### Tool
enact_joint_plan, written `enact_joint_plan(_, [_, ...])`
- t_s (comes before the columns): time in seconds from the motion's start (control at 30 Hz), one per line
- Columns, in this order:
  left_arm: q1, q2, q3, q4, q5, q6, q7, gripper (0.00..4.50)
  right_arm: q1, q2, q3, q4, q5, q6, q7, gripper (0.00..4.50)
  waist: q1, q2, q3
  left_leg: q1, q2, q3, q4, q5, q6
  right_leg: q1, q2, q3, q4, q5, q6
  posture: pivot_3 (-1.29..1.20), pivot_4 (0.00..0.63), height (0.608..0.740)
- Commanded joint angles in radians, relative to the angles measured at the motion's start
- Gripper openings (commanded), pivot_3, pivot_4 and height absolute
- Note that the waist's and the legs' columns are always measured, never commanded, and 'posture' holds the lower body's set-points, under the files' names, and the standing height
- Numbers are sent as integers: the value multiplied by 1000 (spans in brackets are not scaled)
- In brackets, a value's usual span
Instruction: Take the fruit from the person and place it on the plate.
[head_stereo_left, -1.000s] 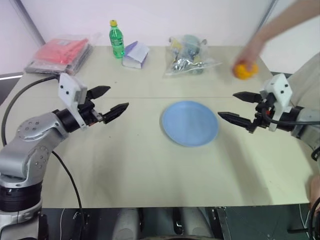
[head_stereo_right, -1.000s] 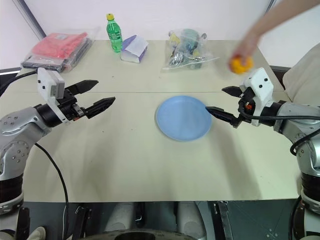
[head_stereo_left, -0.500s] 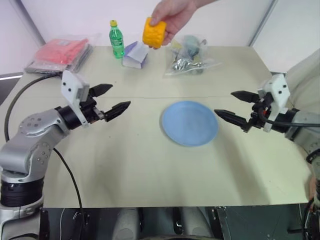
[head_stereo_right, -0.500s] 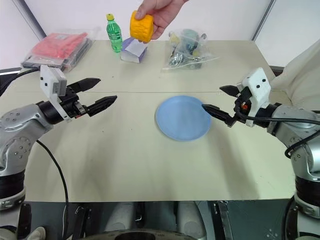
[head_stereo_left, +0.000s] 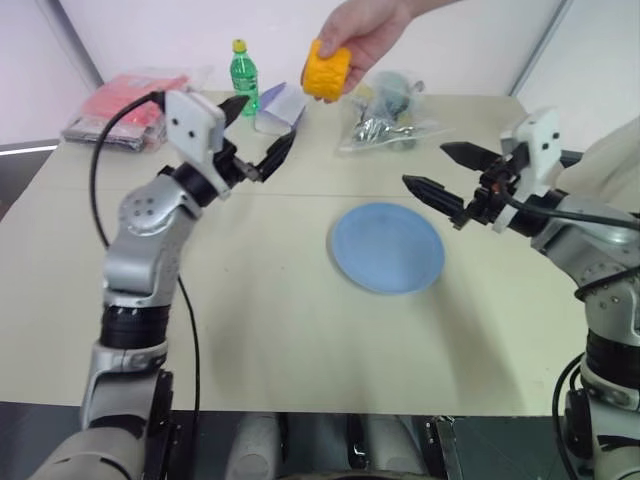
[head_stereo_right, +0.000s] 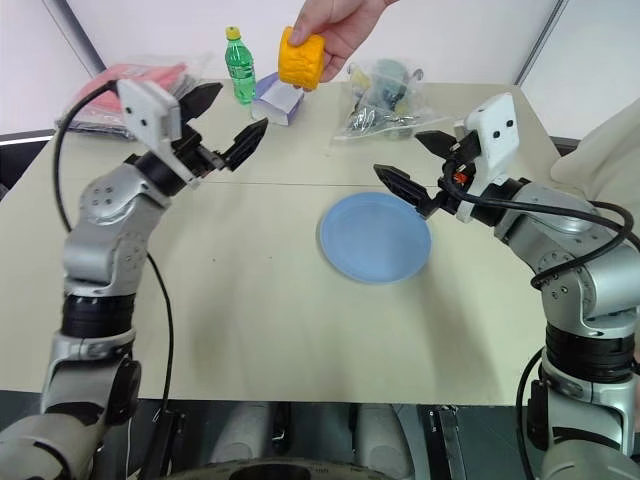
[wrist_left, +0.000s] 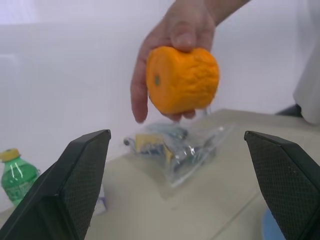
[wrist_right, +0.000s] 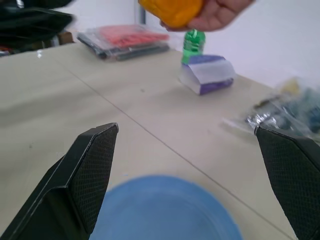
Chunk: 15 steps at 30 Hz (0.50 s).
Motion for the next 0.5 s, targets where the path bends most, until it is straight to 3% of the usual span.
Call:
enact_joint_plan(0.03, [-66,-58,-2,100,53,-112,55,4500,-20,-2,-10,-29,8,-9,-10,4465,-1,0,0,0,0,0,0,0,0,0,0,0,0,0,0,0,150,731])
enact_joint_plan(0.2, [-117,-148,-19,216,106,-233,96,4500,-23,-8,-9,-33,9,-10,-14,4465,-2,0,0,0,0,0,0,0,1,0,0,0,0,0,1,0,150,731])
enact_joint_plan(0.5, [-194,-222,-39,364,186,-378,155,4500,-16,-9,-6,-49,13,-8,-23,4465,-2,0,0,0,0,0,0,0,1,0,0,0,0,0,1,0,150,731])
